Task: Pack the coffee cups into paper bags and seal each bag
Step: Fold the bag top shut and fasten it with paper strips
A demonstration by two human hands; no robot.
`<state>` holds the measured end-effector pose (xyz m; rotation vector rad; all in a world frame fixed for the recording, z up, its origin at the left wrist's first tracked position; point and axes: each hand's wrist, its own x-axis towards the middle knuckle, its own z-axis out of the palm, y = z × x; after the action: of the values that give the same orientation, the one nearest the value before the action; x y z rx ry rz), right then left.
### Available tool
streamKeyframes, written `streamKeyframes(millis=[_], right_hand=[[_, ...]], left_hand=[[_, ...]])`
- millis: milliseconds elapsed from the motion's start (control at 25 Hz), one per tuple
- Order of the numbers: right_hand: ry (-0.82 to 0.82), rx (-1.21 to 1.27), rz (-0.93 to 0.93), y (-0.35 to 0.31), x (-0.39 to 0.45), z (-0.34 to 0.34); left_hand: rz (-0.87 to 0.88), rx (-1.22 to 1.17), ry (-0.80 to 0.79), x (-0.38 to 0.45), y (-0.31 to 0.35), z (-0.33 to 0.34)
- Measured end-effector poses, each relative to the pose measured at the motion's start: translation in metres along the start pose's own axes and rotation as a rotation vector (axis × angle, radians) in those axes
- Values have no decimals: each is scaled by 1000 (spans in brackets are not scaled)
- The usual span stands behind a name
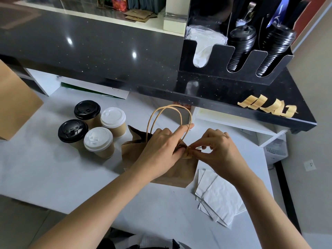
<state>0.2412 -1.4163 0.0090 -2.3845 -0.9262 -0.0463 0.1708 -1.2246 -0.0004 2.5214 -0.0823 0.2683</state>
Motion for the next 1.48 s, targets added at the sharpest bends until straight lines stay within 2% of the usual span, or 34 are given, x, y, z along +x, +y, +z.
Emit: streamKeyframes(millis=[320, 880, 1480], right_hand=[[-10, -58, 46, -7, -5, 6], [12, 99, 134, -1, -11, 12], [-6, 34, 103, -2, -14, 16]], left_hand=[[12, 24, -1, -1, 0, 0], [46, -88, 86, 4, 1, 8], [53, -97, 86, 6, 1, 4]])
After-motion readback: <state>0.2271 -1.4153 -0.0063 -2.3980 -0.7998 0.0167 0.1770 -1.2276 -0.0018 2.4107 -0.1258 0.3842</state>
